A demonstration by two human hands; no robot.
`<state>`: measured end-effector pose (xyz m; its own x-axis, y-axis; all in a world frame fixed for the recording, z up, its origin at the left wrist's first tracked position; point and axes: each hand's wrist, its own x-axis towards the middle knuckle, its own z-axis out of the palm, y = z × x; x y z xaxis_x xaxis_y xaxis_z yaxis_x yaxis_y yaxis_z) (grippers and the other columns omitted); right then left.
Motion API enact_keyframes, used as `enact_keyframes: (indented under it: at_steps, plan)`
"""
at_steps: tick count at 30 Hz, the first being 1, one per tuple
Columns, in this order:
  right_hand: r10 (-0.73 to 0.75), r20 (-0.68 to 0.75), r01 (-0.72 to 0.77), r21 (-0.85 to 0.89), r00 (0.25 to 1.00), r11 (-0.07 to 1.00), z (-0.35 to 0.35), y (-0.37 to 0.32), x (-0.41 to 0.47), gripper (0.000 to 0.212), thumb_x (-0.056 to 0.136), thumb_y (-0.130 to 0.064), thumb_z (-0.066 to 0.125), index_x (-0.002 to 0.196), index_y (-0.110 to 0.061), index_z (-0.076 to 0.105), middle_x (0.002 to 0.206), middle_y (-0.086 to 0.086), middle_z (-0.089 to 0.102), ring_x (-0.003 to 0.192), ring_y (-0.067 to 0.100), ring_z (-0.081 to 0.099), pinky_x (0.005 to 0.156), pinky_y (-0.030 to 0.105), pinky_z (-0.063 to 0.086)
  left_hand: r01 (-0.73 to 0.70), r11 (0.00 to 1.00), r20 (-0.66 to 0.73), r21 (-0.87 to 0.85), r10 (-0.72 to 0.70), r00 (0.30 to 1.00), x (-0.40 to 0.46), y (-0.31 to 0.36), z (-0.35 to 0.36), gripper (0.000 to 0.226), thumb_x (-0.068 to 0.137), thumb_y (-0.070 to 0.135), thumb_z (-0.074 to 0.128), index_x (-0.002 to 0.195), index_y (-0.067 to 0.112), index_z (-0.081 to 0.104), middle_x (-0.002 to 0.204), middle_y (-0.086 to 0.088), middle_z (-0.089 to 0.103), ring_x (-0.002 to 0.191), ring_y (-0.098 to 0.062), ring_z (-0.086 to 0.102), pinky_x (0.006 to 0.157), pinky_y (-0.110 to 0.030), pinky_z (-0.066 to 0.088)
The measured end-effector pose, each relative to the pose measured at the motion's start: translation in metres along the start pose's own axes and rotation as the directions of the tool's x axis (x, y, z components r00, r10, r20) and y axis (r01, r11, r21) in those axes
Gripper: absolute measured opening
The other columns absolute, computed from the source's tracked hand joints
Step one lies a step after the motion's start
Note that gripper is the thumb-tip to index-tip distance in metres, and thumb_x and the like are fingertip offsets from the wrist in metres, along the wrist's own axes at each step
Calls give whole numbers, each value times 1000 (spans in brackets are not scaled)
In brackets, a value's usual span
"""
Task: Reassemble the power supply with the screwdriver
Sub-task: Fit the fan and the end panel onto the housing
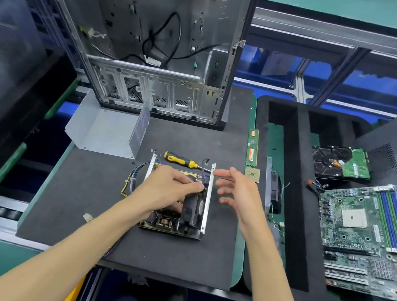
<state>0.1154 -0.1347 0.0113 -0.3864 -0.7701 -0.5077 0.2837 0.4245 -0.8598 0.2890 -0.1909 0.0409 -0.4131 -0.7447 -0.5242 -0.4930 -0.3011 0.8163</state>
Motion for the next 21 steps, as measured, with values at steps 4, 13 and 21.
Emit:
enact_keyframes:
  at_steps: [4,13,21]
  plan:
    - [-60,-20,57,-130,998,990,-1,10,2,17,102,-30,56,108,-24,70,101,-4,69,89,10,66,68,22,56,46,998,78,-46,-42,996,2,-3,10,36,90,9,75,123,1,63,91,-9,74,65,-6,73,59,-25,60]
    - [13,120,4,-145,993,989,-4,19,3,20,97,-38,65,116,-33,64,117,6,68,107,16,70,83,36,63,45,997,81,66,-50,995,11,2,-1,16,91,6,70,106,13,69,65,-12,73,61,-28,71,73,-42,64]
    - [16,134,1,-133,991,991,-5,17,4,19,97,-34,66,116,-29,64,115,8,69,105,17,71,84,40,63,3,966,-14,259,1,1000,17,2,16,14,97,14,60,87,22,65,55,-6,71,49,-24,71,46,-21,54]
